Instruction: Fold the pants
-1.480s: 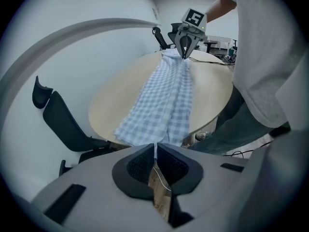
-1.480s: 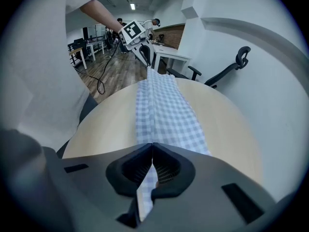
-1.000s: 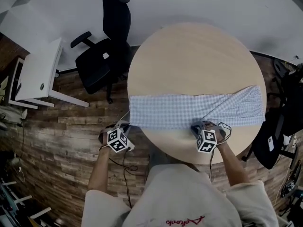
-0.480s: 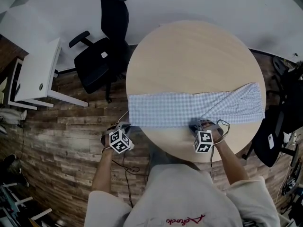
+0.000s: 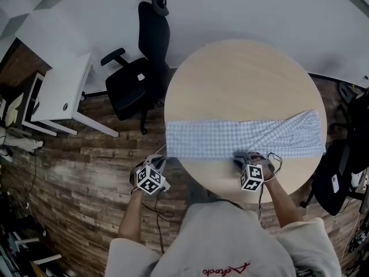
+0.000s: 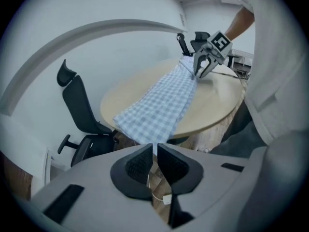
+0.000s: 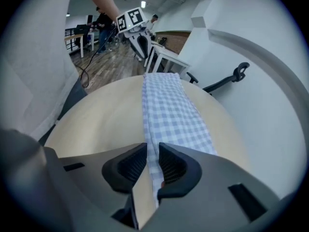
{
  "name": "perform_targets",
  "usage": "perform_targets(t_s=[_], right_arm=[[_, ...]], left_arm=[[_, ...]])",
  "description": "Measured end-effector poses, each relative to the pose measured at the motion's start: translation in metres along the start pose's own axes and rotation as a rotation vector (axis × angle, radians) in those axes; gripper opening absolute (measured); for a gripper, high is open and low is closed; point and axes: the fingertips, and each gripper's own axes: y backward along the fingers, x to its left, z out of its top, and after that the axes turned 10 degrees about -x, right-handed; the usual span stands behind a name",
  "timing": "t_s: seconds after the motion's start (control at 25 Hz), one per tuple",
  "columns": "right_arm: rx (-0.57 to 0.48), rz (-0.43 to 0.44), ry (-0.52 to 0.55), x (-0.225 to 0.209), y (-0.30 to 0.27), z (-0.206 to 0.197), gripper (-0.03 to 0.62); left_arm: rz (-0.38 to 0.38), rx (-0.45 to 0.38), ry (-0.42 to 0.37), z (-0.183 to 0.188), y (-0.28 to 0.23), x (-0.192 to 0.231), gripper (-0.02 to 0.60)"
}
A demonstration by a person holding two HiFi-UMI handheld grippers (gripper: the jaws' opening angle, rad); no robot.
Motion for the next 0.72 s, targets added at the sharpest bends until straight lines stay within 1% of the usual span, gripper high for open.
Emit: perform_targets(t_s=[0.04,0.08,0.16,0.2,0.24,0.28,0.36,0.52,0.6,0.72], right_arm=[[-0.031,-0.033,-0.061,-0.006,0.004,0.006,0.083],[-0.069,-0.076,-0.143,-0.014,0.009,0.012,0.083],[-0.149,-0.185,-0.334,-0.035,0.022,0.021,0.075],[-0.186,-0.246,-0.425,-0.047,0.030,0.023,0.067],[-0.220,-0.306,-0.511,-0.058,0.039,0.021,0.049],[-0.255,-0.362,-0.593,-0.069,0.048,0.019,0.044],[-0.317,-0.468,-0.739,-0.087,0.070,0.012,0.034],[-0.386,-0.667,-0.960,-0.101,0.116,-0.015,0.029],[-0.403,-0.759,-1.039,-0.103,0.137,-0.029,0.029],[-0.399,-0.877,-1.118,-0.096,0.167,-0.051,0.029]], left_arm=[[0.015,-0.035,0.021,0.012,0.000,0.002,0.044],[0.028,-0.073,0.045,0.026,0.000,0.004,0.044],[0.048,-0.159,0.099,0.058,-0.003,0.007,0.044],[0.050,-0.203,0.125,0.074,-0.005,0.008,0.044],[0.045,-0.245,0.147,0.090,-0.008,0.008,0.044],[0.032,-0.285,0.164,0.108,-0.013,0.007,0.044],[-0.010,-0.357,0.185,0.143,-0.023,0.002,0.044],[-0.121,-0.458,0.223,0.201,-0.047,-0.021,0.043],[-0.182,-0.500,0.239,0.230,-0.058,-0.031,0.043],[-0.281,-0.533,0.229,0.262,-0.075,-0.054,0.043]])
